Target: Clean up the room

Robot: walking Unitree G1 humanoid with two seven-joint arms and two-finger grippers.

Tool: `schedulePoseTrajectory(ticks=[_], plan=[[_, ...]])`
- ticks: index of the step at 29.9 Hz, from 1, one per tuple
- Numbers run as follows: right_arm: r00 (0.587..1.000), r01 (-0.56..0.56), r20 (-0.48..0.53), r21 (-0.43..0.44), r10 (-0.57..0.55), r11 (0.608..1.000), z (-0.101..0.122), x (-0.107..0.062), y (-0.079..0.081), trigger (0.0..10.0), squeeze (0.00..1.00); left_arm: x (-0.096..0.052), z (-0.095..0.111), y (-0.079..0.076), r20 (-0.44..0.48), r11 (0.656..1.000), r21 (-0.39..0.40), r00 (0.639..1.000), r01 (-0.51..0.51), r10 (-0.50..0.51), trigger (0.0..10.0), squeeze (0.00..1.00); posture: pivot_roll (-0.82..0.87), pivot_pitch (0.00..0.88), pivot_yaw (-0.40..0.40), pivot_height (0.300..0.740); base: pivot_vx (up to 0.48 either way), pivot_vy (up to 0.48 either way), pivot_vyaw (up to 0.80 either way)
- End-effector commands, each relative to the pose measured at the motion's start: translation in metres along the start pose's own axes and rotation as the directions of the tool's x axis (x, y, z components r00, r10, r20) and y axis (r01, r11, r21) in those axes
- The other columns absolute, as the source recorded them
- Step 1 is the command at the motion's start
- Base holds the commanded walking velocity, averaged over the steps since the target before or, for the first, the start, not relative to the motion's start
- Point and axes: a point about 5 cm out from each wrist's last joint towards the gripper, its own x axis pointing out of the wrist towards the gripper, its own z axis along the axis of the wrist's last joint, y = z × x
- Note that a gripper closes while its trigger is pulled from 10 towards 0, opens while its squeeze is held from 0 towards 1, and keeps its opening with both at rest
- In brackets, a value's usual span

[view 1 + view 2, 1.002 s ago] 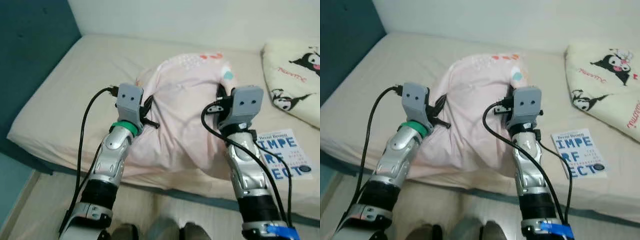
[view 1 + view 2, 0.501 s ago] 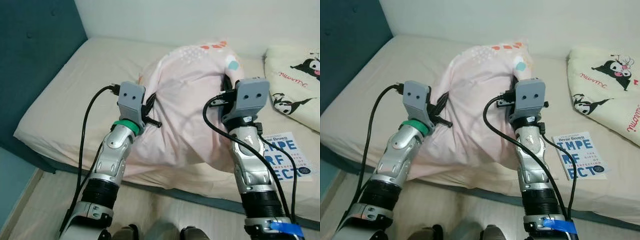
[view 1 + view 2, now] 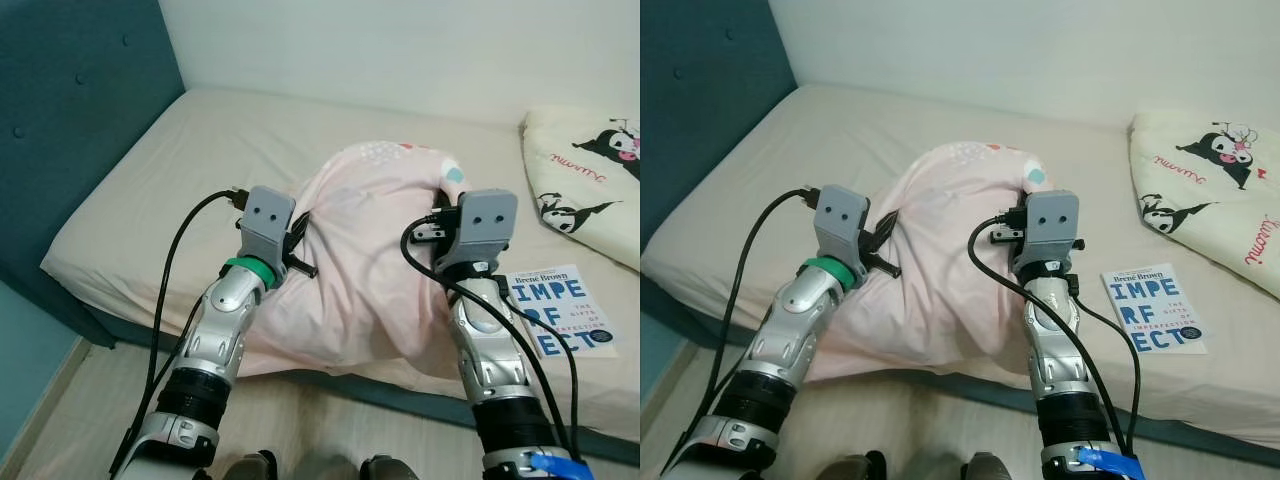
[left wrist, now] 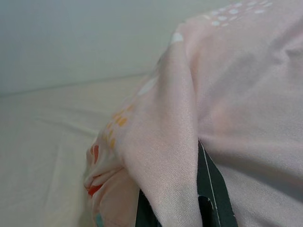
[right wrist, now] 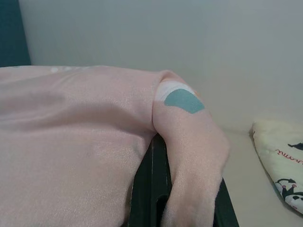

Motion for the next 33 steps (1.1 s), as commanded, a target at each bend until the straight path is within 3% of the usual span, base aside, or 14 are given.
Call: schedulePoseTrajectory(ticks=[1,14,33], plan=[[0.997,0.024,0.073,0.01,-0.025,1.0,0.012,0.006,-0.002,10.0,0.0,0.003,0.009,0.0,0.05,1.0,0.014,0.999,0.006,-0.007,10.0,0.0,0.03,0.014,0.042,0.74,0.0,0.0,0.0],[0.999,0.04,0.014,0.034,-0.041,0.999,-0.001,-0.002,-0.007,10.0,0.0,0.001,0.0,0.003,0.02,0.999,-0.004,0.999,-0.043,0.043,10.0,0.0,0.02,0.028,0.049,0.74,0.0,0.0,0.0],[1.0,0.017,0.006,0.052,-0.018,0.999,-0.007,-0.003,-0.003,10.0,0.0,-0.005,-0.002,0.004,0.018,0.998,-0.011,0.998,-0.063,0.063,10.0,0.0,0.04,0.026,0.03,0.74,0.0,0.0,-0.8]])
